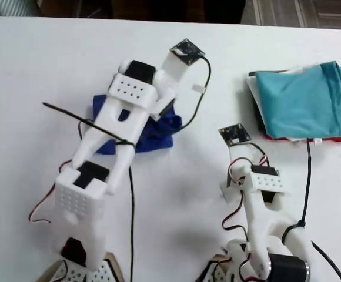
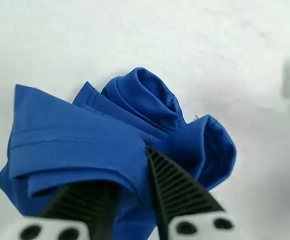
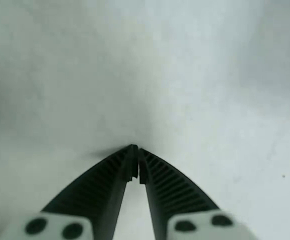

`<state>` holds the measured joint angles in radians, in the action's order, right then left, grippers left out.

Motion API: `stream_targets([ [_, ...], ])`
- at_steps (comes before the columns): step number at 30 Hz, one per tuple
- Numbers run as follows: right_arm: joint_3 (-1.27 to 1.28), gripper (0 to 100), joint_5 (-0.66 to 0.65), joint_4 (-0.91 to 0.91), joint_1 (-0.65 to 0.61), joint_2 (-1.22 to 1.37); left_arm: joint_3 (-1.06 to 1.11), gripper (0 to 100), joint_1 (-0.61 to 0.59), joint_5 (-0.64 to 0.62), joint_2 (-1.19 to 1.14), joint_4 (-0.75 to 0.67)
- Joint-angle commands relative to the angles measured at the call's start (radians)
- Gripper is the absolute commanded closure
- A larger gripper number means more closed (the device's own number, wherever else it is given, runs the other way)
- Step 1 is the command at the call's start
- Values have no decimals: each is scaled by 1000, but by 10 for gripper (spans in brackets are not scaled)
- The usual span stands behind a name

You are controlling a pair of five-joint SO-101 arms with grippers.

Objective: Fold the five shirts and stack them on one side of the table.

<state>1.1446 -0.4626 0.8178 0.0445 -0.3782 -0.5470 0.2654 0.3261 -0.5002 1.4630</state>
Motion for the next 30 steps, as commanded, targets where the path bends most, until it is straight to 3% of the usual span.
stream_targets([
  [1,2,978,5,-30,-2,-13,-7,802,-8,8,72,21],
  [5,2,978,5,-30,-2,-13,-38,801,-81,12,83,58],
  [11,2,978,5,-30,-2,-13,-168,813,-249,12,78,230],
  [14,2,978,5,-30,-2,-13,-120,897,-293,15,69,275],
  [16,2,978,5,-30,-4,-13,-22,988,-296,15,60,249],
  [21,-35,978,5,-22,-4,-19,171,971,-302,14,60,146],
  [24,-158,978,5,71,-19,-48,234,973,-322,15,77,107],
  [30,-574,978,91,335,-208,16,435,973,-416,15,80,-140],
])
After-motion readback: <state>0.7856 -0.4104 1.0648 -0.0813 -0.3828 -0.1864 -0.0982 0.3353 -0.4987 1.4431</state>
